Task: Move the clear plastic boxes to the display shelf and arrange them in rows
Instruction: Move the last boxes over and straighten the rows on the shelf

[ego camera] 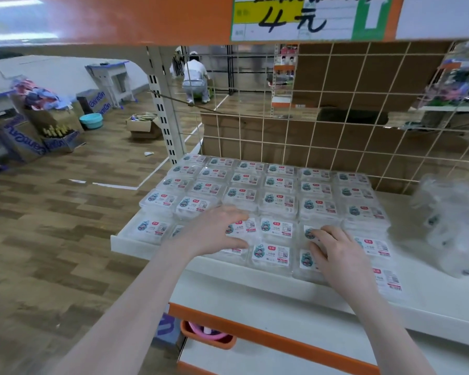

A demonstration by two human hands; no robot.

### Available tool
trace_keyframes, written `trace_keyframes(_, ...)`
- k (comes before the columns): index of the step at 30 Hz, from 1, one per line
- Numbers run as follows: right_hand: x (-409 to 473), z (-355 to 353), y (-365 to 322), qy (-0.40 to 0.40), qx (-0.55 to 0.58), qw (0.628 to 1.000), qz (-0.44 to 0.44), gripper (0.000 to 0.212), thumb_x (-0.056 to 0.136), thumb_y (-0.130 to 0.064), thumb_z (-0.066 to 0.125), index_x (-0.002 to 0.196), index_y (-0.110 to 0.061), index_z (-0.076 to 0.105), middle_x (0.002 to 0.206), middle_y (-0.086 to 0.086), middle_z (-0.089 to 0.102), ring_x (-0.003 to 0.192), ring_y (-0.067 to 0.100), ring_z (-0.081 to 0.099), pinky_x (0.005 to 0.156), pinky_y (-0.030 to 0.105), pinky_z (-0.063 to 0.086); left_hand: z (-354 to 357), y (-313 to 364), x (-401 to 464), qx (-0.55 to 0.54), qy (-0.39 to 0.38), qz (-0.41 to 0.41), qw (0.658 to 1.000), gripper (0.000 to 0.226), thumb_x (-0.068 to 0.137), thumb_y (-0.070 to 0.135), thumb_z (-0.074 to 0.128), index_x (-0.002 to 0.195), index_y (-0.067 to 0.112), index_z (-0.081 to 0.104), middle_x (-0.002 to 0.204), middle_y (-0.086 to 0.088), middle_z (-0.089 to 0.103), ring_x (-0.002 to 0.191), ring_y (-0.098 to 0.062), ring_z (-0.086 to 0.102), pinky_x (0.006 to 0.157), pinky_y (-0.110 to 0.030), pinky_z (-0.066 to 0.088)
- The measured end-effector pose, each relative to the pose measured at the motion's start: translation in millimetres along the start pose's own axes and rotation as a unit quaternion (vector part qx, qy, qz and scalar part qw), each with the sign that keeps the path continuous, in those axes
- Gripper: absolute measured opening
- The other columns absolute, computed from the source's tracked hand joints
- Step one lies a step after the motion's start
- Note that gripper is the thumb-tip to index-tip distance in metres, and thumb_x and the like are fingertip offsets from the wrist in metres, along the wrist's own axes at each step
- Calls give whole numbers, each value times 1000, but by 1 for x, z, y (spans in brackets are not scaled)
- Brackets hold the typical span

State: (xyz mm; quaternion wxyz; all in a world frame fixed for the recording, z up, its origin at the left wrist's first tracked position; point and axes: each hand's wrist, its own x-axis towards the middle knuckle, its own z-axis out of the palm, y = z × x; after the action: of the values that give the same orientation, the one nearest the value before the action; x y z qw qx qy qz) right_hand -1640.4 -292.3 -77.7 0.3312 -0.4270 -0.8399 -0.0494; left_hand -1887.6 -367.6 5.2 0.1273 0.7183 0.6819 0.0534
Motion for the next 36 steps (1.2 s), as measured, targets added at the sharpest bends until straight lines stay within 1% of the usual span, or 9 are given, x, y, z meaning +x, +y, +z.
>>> trace_keyframes(3, 0, 0, 0, -6, 1, 1000, 5, 19, 71, -11, 78, 89, -8, 71, 85, 7, 65, 73, 30, 62, 60, 36, 52, 3, -3, -3, 25, 0, 11, 1000, 63, 89, 39, 60, 145, 25, 34, 152, 5, 29, 138, -10, 25, 104, -17, 13)
trace_keyframes(9, 0, 1, 1, -7, 7, 1000, 6, 19, 72, -10, 78, 89, -7, 71, 86, 7, 65, 72, 30, 61, 59, 37, 52, 3, -7, 1, 45, 3, 18, 999, 55, 93, 33, 55, 144, 27, 35, 152, 6, 29, 137, -11, 27, 107, -23, 20)
trace_keyframes(13, 0, 1, 1, -8, 14, 1000, 11, 19, 71, -9, 78, 88, -8, 71, 84, 7, 64, 72, 31, 61, 58, 37, 52, 4, -13, 4, 60, 17, 16, 998, 52, 96, 24, 52, 144, 28, 35, 153, 6, 28, 138, -12, 28, 109, -28, 23)
trace_keyframes(15, 0, 0, 0, -9, 19, 1000, 10, 19, 70, -8, 78, 88, -8, 70, 83, 6, 64, 72, 31, 61, 58, 37, 52, 4, -14, 5, 65, 27, 13, 997, 51, 96, 22, 50, 145, 28, 34, 153, 6, 28, 138, -11, 28, 109, -27, 23)
trace_keyframes(17, 0, -1, -1, -9, 20, 1000, 12, 19, 69, -8, 79, 87, -7, 70, 82, 7, 64, 71, 31, 61, 57, 37, 52, 5, -15, 7, 69, 31, 12, 997, 51, 97, 21, 49, 145, 28, 33, 153, 6, 27, 138, -11, 27, 108, -25, 23)
trace_keyframes(24, 1, -4, -2, -23, 10, 1000, 17, 19, 68, -9, 80, 85, -8, 71, 81, 6, 65, 70, 29, 61, 56, 34, 51, 8, -16, 9, 63, 45, -4, 997, 50, 99, 20, 44, 146, 28, 30, 154, 3, 24, 140, -13, 26, 109, -27, 23)
trace_keyframes(29, 6, -6, -2, -67, 0, 997, 28, 18, 70, -7, 77, 88, -6, 71, 82, 8, 66, 73, 31, 62, 55, 38, 51, 7, -22, 9, 63, 52, -1, 997, 48, 100, 23, 44, 146, 29, 31, 153, 2, 26, 139, -14, 27, 108, -25, 24)
trace_keyframes(34, 4, -15, -11, -70, -22, 995, 66, 17, 69, -3, 75, 85, -4, 71, 77, 11, 64, 68, 33, 60, 53, 37, 50, 10, -29, 9, 69, 71, 25, 995, 47, 100, 23, 43, 145, 28, 32, 152, 2, 29, 137, -14, 30, 108, -26, 25)
trace_keyframes(36, 0, -19, -17, -68, -38, 993, 86, 19, 70, -4, 75, 89, -4, 71, 79, 11, 65, 69, 34, 60, 54, 38, 50, 11, -34, 8, 66, 75, 40, 994, 47, 100, 23, 42, 145, 28, 32, 151, 2, 30, 137, -14, 31, 108, -27, 26)
